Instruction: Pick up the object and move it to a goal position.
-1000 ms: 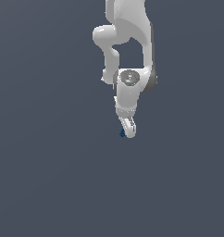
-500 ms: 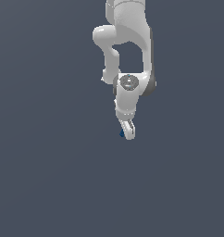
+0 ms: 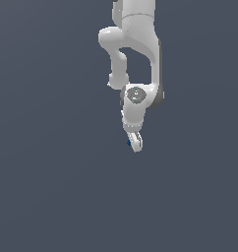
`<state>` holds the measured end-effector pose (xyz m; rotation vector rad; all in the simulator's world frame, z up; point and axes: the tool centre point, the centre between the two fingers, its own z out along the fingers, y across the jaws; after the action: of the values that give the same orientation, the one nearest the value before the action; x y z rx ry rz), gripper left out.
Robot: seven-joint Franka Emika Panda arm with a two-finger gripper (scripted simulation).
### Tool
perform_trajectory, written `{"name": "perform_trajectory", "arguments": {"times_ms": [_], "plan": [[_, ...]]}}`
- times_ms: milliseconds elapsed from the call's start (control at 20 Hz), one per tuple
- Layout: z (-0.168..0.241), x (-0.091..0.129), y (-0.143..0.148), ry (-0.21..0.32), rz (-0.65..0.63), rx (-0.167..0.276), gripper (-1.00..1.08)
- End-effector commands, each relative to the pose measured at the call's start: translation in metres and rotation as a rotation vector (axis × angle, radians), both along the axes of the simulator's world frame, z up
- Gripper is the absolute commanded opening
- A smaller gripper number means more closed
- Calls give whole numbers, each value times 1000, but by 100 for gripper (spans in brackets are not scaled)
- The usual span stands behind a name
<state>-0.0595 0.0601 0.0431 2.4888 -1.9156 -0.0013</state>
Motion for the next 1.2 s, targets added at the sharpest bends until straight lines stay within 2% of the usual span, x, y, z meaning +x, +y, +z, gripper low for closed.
{"name": "perform_trajectory", "arguments": {"times_ms": [0, 650, 1150], "plan": [[-1, 0, 0, -1, 0, 0, -100], [4, 2, -2, -1, 0, 0, -100], [57, 15, -24, -1, -1, 0, -100]]}}
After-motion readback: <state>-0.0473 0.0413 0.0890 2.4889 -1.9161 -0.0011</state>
